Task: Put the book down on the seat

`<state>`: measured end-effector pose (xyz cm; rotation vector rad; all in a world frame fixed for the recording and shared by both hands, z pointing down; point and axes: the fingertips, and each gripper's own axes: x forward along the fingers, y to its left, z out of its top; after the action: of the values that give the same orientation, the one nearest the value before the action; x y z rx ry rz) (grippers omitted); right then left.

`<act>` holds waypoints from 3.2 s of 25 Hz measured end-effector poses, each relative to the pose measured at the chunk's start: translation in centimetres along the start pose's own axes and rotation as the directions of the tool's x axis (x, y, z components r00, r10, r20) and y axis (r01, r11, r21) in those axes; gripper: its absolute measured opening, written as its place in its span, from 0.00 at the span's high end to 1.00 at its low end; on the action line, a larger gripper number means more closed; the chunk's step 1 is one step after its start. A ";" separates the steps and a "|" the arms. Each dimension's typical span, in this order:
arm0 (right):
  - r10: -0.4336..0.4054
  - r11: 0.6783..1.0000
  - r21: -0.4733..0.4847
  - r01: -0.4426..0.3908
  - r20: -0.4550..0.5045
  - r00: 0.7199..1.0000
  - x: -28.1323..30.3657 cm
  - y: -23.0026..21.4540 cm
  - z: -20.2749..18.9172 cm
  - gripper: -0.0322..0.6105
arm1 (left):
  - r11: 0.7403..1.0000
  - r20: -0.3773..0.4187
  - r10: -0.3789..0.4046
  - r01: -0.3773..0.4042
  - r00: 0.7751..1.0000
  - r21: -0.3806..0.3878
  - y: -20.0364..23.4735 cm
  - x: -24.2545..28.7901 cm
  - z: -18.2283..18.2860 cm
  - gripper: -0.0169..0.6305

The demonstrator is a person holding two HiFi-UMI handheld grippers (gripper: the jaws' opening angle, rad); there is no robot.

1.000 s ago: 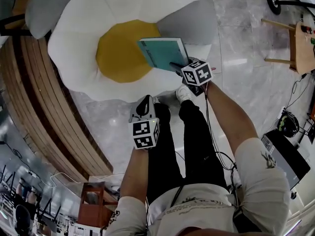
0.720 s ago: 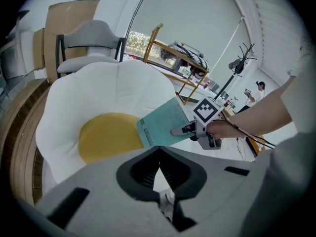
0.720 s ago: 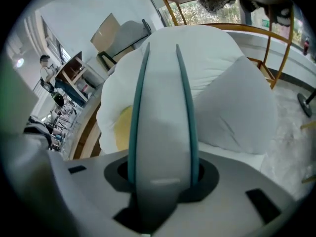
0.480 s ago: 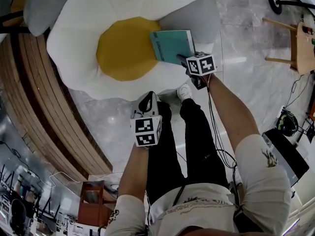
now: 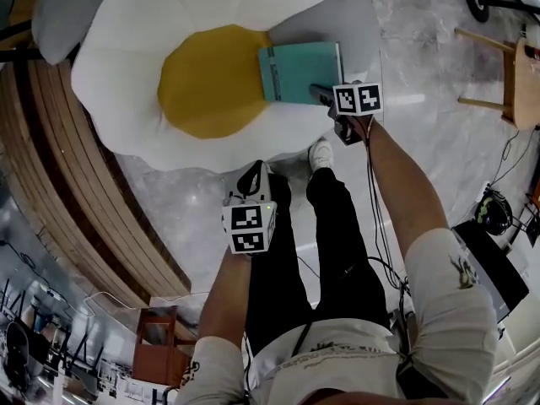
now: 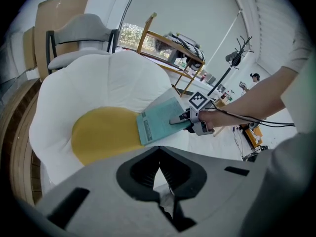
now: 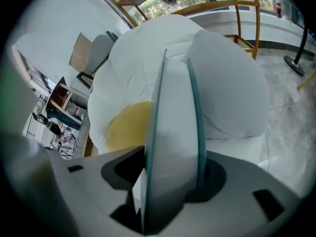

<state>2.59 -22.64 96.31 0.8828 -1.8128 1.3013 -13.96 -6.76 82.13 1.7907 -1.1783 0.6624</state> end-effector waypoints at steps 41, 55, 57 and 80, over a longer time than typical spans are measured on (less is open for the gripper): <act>-0.003 0.961 -0.247 0.126 0.446 0.895 -21.3 11.0 5.7 0.91 | 0.994 0.223 0.109 -0.099 0.969 -0.052 -9.6 -3.9 13.9 0.95; 0.112 0.939 -0.286 0.188 0.776 0.621 -44.3 26.3 13.5 0.91 | 0.992 0.497 0.129 -0.108 0.858 -0.071 -15.5 -19.6 28.3 0.95; 0.127 0.947 -0.272 0.169 0.805 0.580 -47.6 28.2 14.5 0.91 | 0.992 0.526 0.121 -0.115 0.842 -0.045 -16.9 -22.2 30.3 0.95; 0.330 0.903 -0.398 0.163 0.884 0.330 -67.1 41.9 22.4 0.91 | 0.951 0.812 0.094 -0.295 0.576 0.099 -24.1 -43.7 47.0 0.95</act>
<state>-2.98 -25.66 14.38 1.4717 -2.9336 0.2262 -11.24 -24.04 15.82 2.2643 -1.9974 0.0417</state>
